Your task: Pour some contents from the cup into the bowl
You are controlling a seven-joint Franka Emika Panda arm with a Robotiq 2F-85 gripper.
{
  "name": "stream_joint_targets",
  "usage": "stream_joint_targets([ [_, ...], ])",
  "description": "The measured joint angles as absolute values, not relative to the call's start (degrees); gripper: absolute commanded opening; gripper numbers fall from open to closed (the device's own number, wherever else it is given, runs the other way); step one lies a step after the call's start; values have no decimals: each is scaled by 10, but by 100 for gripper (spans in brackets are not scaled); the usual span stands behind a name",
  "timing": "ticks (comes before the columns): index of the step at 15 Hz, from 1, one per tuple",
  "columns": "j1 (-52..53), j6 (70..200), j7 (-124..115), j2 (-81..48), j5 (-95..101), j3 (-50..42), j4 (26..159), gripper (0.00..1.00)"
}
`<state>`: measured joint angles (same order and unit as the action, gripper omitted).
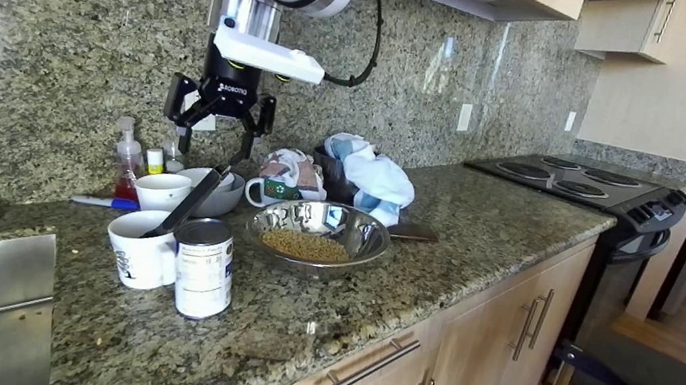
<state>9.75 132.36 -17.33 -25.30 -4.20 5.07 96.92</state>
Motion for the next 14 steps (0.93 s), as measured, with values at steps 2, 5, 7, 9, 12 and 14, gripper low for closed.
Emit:
stream_joint_targets([
  [2, 98, 1337, -204, -270, -43, 46, 958, 100],
  [5, 102, 1352, -251, -307, -43, 38, 926, 100],
  [7, 109, 1355, -279, -333, -43, 31, 898, 100],
  [9, 120, 1355, -308, -357, -43, 23, 867, 100],
  [12, 147, 1355, -362, -387, -32, 1, 824, 100],
  [14, 166, 1355, -405, -400, -21, -15, 801, 100],
])
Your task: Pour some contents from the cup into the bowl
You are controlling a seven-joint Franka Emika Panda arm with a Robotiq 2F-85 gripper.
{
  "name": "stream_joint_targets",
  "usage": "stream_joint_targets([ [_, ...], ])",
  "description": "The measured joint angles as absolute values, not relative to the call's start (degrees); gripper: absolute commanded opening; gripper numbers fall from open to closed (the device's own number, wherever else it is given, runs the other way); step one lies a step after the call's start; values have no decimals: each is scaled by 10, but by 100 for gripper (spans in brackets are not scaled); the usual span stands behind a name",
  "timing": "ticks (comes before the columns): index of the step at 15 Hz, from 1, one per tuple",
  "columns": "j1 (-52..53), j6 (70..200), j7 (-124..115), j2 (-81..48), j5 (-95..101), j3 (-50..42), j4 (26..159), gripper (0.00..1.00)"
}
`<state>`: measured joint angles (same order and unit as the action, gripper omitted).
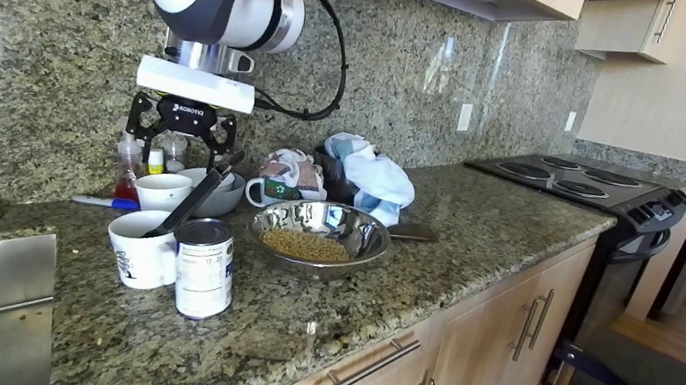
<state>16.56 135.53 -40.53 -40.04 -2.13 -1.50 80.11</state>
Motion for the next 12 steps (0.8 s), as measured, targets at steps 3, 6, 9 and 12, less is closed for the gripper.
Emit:
stream_joint_targets([
  [3, 185, 1355, -478, -417, -8, -33, 774, 100],
  [6, 193, 1346, -546, -434, 0, -44, 756, 100],
  [9, 194, 1328, -598, -445, 7, -46, 748, 100],
  [12, 196, 1311, -636, -453, 14, -46, 744, 100],
])
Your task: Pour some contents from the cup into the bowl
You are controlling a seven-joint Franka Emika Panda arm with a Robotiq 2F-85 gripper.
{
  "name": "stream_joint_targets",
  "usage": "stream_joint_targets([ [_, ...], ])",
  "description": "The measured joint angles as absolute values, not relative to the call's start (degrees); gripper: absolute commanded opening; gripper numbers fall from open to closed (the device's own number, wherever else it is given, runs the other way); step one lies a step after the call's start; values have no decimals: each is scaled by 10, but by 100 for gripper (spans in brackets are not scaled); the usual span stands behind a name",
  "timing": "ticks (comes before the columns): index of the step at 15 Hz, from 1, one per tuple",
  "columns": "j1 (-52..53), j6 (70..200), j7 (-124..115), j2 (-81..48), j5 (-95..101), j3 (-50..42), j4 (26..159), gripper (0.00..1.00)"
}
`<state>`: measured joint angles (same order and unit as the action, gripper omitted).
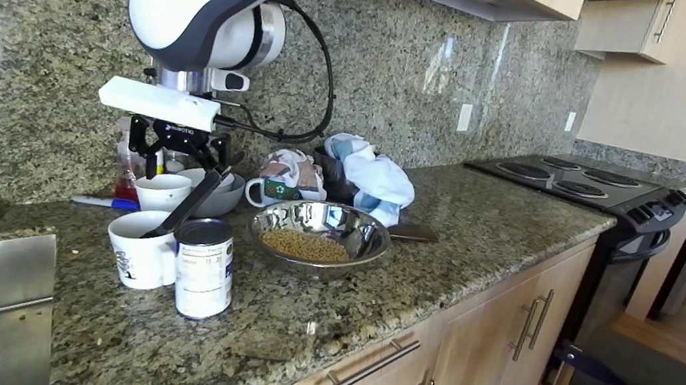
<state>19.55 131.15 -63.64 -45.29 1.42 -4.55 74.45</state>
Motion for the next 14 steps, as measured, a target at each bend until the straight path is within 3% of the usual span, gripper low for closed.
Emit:
stream_joint_targets([
  [14, 189, 1265, -712, -488, 31, -48, 690, 100],
])
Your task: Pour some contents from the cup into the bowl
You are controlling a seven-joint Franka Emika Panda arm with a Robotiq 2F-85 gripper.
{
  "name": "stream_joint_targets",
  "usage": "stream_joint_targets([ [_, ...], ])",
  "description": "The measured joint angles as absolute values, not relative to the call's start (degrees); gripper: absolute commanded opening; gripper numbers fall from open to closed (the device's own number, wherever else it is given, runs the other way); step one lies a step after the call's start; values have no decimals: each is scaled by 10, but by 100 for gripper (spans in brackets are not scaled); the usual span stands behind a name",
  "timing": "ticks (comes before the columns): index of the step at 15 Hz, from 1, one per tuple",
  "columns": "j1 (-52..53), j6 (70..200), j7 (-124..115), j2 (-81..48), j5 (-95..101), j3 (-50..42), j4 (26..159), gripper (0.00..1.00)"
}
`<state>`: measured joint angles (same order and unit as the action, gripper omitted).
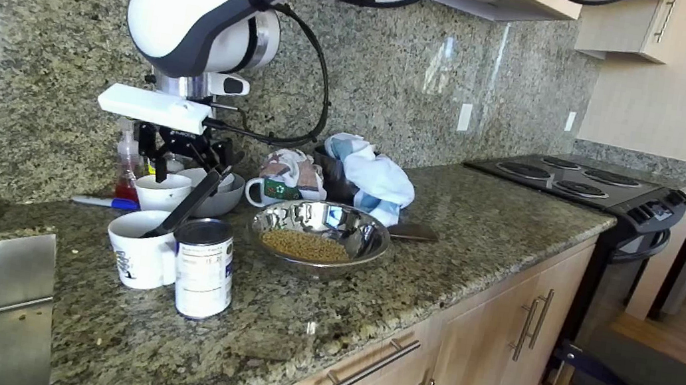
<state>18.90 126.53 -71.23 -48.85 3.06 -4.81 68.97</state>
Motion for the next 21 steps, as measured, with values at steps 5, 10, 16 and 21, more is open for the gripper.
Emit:
stream_joint_targets([
  [5, 181, 1251, -713, -514, 31, -48, 657, 100],
  [10, 179, 1232, -713, -533, 31, -48, 631, 74],
  [16, 180, 1222, -713, -543, 31, -48, 615, 36],
  [21, 183, 1222, -713, -547, 31, -48, 610, 1],
])
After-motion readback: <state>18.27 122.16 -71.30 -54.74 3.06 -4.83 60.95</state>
